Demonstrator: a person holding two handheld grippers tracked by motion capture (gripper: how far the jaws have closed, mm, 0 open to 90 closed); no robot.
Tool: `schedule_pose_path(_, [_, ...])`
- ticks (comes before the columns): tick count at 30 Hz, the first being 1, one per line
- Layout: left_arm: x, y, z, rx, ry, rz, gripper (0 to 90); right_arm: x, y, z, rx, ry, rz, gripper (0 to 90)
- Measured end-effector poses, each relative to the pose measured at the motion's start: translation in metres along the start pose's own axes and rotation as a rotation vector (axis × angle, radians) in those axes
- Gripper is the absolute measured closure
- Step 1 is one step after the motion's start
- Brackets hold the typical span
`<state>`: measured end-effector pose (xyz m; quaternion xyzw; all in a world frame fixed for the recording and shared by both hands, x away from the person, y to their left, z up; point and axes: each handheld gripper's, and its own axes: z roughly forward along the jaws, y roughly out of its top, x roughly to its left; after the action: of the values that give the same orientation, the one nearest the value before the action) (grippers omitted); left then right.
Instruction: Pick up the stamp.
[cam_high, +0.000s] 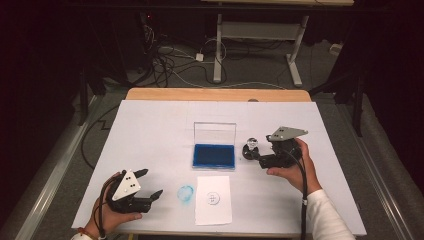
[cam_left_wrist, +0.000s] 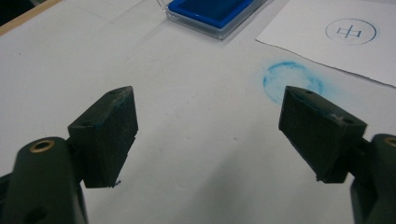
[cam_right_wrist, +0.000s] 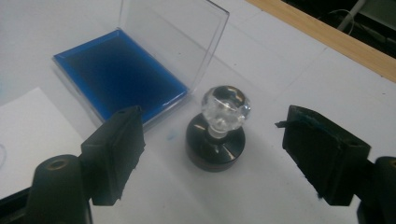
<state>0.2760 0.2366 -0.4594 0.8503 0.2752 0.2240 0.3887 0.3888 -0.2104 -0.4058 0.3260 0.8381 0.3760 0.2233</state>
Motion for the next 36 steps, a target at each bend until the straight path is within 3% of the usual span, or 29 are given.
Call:
schedule_pose_path(6, [0.0,0.0,0.001,0.003,-0.004,0.001,19.4,-0.003,0.002,0.013,0.033,0.028,0.011,22.5])
schedule_pose_path(7, [0.0,0.0,0.001,0.004,-0.003,0.001,19.4,-0.001,0.004,0.019,0.055,0.022,-0.006,22.7])
schedule_pose_path(14, [0.0,-0.001,0.001,0.008,-0.006,0.004,19.4,-0.004,0.009,0.042,0.126,0.031,0.003,28.1])
schedule_pose_path(20, [0.0,-0.001,0.002,0.01,-0.012,0.0,19.4,-0.012,0.009,0.051,0.133,0.045,0.061,31.9])
schedule_pose_path(21, [0.0,-0.001,0.002,0.011,-0.013,0.002,19.6,-0.014,0.01,0.052,0.13,0.052,0.07,36.6])
schedule_pose_path(24, [0.0,-0.001,0.001,0.01,-0.018,0.004,19.6,-0.015,0.011,0.053,0.128,0.058,0.072,39.3])
schedule_pose_path(25, [0.0,-0.001,0.001,0.009,-0.018,0.003,19.6,-0.014,0.012,0.053,0.136,0.069,0.045,41.0])
schedule_pose_path(27, [0.001,-0.001,0.002,0.009,-0.018,0.001,19.6,-0.013,0.012,0.053,0.14,0.062,0.039,41.7])
schedule_pose_path(36, [0.0,-0.001,0.003,0.015,-0.022,0.004,19.6,-0.014,0.014,0.056,0.137,0.064,0.04,45.5])
